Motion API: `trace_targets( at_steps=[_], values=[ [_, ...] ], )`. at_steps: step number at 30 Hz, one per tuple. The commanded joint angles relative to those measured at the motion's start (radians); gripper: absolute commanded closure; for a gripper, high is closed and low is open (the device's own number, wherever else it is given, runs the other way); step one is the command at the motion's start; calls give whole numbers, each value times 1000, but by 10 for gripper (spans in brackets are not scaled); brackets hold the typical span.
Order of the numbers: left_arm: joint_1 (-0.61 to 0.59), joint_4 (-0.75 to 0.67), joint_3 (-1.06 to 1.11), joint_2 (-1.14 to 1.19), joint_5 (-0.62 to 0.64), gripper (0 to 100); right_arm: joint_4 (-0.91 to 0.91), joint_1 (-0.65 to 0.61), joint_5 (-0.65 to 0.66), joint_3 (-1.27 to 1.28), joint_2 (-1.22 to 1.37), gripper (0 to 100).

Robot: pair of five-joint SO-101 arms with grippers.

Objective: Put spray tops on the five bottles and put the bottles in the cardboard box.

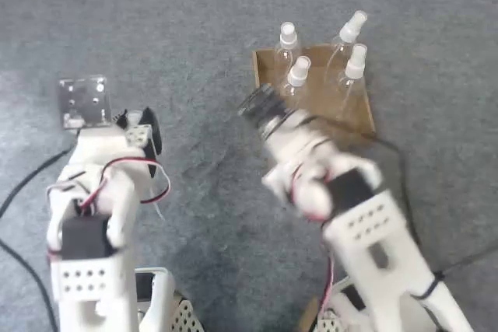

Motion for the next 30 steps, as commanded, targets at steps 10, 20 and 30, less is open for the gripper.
trace_targets(
  at_steps=[10,20,30],
  values=[
    [0,-12,-53,-195,98,917,-397,-332,-21,414,-196,993],
    [77,-94,-68,-196,172,917,-590,-351,-29,575,-369,993],
    [163,-95,-171,-195,238,917,-634,-351,-28,644,-380,993]
  ],
)
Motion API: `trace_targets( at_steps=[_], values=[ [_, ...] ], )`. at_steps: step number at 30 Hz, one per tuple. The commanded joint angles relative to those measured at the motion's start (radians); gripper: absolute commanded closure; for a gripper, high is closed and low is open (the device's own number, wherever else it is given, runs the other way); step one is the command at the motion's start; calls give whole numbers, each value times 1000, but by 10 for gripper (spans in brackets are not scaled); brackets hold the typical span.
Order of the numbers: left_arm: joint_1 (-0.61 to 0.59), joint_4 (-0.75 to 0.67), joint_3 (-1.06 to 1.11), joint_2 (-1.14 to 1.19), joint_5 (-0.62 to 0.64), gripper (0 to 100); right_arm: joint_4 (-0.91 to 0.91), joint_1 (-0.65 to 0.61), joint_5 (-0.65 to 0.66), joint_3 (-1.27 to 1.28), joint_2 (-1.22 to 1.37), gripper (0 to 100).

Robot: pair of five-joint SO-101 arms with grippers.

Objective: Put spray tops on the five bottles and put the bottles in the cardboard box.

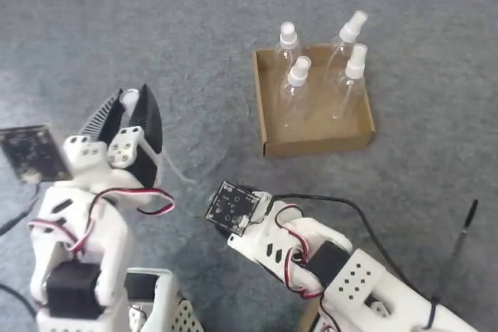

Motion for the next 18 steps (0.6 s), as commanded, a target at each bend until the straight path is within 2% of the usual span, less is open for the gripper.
trace_targets(
  at_steps=[1,5,11,18],
  values=[
    [74,-23,-51,-2,17,917,-24,2,-11,-11,-35,993],
    [163,-23,-10,-3,11,945,-22,4,-11,-11,-39,993],
    [176,-28,45,-3,9,968,-33,84,-14,-18,-41,993],
    [226,-40,79,-2,9,968,-62,84,-15,-14,-41,993]
  ],
)
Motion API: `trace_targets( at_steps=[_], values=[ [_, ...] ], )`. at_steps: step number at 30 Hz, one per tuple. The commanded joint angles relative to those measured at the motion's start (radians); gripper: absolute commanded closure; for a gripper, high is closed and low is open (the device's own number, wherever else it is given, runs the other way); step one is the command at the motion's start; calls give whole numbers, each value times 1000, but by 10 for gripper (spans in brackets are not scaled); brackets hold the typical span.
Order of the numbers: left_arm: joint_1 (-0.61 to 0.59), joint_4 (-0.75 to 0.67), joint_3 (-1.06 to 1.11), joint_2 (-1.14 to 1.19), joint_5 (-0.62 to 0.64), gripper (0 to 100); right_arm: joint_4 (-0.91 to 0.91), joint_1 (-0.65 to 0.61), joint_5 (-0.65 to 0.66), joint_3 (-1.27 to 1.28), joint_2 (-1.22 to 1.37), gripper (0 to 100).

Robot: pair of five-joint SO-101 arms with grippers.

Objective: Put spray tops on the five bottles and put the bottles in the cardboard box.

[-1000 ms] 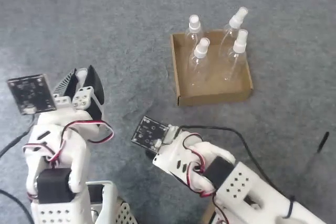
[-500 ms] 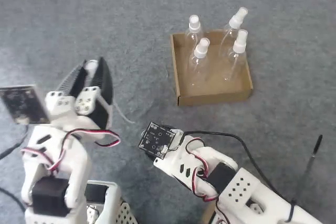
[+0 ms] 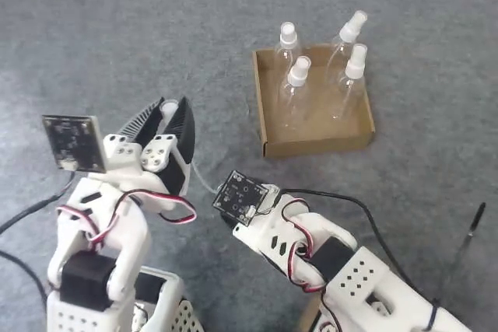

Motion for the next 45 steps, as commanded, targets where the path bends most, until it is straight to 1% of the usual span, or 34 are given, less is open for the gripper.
trace_targets(
  at_steps=[1,3,6,9,14,18,22,24,27,33,36,38,41,43,45],
  values=[
    [55,-52,12,-3,2,968,-61,16,-14,-11,-41,993],
    [64,-89,48,-5,3,969,-71,15,-21,-11,-41,993],
    [61,-129,125,-6,3,969,-93,18,-118,-17,-42,993],
    [63,-163,197,-6,3,970,-143,22,-181,-20,-42,993],
    [69,-164,240,-6,5,970,-243,22,-192,-20,-42,993],
    [72,-161,262,-6,5,970,-277,24,-203,-40,-42,993],
    [110,-126,262,-6,0,970,-278,110,-334,-74,-42,993],
    [137,-126,266,-6,-17,970,-278,142,-364,-74,-42,993],
    [169,-124,269,0,-38,970,-269,125,-367,-72,-42,993],
    [172,-130,288,0,-41,970,-268,113,-365,-71,-42,993],
    [167,-146,289,0,-41,970,-239,108,-364,-71,-42,993],
    [166,-147,289,0,-41,970,-231,107,-318,-71,-42,993],
    [173,-150,289,0,-41,970,-254,107,-173,-54,-42,993],
    [173,-149,291,2,-41,968,-320,107,-163,-21,-47,993],
    [173,-146,291,2,-41,968,-384,111,-181,15,-77,993]
  ],
)
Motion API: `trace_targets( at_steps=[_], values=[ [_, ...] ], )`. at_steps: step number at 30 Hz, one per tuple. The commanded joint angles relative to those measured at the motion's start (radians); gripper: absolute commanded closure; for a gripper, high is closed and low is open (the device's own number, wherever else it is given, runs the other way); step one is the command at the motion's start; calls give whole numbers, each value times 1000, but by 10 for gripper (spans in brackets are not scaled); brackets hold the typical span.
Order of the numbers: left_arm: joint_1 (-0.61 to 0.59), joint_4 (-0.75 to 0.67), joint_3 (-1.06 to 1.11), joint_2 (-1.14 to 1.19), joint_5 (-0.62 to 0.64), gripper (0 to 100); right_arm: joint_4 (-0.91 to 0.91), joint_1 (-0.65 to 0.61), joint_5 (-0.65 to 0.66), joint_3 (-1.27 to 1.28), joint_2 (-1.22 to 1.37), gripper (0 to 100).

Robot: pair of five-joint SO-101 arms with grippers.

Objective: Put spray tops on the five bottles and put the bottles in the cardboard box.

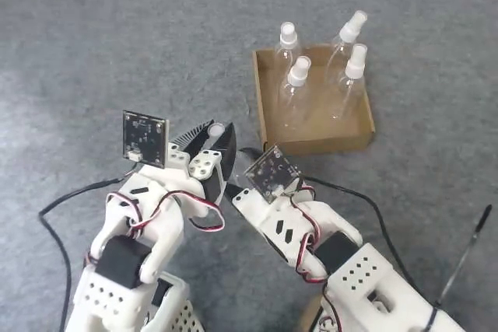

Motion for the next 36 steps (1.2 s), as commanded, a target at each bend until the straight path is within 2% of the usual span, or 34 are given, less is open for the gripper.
trace_targets(
  at_steps=[1,5,10,20,25,28,32,36],
  values=[
    [2,-5,2,8,-14,967,-136,15,-3,26,-105,993],
    [8,-9,16,8,-14,967,-90,30,-69,40,-245,993],
    [72,-9,30,6,-15,967,-12,122,-167,41,-395,993],
    [69,-5,15,-2,-68,960,30,136,-166,72,-430,993],
    [3,26,-33,-2,-143,814,36,136,-166,72,-430,993],
    [-26,26,-47,-2,-147,748,36,136,-166,71,-430,993],
    [-28,38,-51,-21,-149,737,36,137,-166,77,-430,993],
    [-29,110,-68,-144,-153,736,36,179,-166,71,-430,993]
  ],
)
